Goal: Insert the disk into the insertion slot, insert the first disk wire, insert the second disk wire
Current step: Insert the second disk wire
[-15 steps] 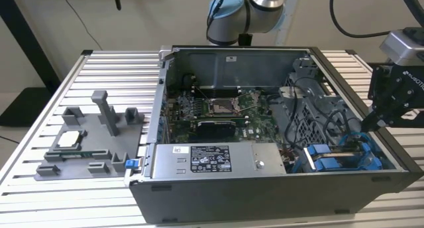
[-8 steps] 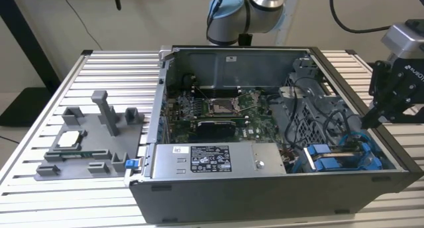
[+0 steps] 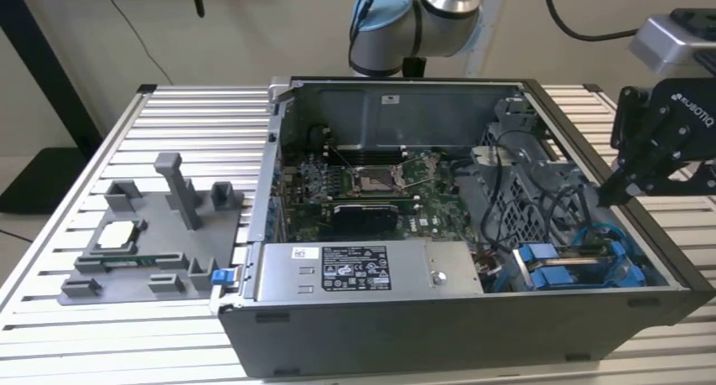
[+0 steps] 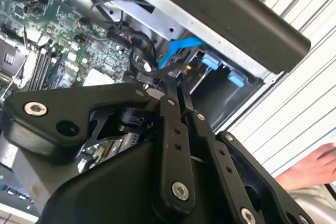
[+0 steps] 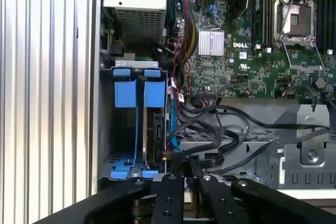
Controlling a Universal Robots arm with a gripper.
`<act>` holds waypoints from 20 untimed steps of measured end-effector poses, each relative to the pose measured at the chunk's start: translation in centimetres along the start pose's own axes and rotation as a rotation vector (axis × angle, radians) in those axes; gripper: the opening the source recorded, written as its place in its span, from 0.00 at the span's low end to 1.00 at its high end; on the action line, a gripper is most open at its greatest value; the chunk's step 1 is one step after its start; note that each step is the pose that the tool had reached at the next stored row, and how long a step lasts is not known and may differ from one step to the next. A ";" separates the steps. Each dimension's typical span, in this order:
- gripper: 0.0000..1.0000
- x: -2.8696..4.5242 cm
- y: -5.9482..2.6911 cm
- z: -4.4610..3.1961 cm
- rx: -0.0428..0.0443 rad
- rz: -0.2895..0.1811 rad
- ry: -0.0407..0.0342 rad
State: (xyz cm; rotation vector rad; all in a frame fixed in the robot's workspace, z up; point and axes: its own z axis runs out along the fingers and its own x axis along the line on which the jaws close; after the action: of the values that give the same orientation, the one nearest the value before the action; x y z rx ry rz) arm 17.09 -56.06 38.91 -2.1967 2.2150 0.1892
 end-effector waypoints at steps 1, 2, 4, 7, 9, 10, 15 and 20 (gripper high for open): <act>0.00 -0.01 0.36 -0.11 0.0000 0.000 -0.0017; 0.00 -0.02 0.70 -0.16 -0.0001 0.000 -0.0033; 0.00 -0.01 1.36 -0.15 0.0001 0.000 -0.0054; 0.00 0.13 2.21 -0.10 0.0016 -0.001 -0.0076; 0.00 0.49 2.47 -0.04 0.0034 -0.001 -0.0093; 0.00 0.77 2.53 0.02 0.0048 -0.001 -0.0113; 0.00 2.27 2.93 0.49 0.0147 -0.005 -0.0204; 0.00 2.63 3.84 0.90 0.0261 -0.007 -0.0252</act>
State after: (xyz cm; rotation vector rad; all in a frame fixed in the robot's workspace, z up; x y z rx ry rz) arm 13.16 -58.57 38.05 -2.1763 2.1837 0.1858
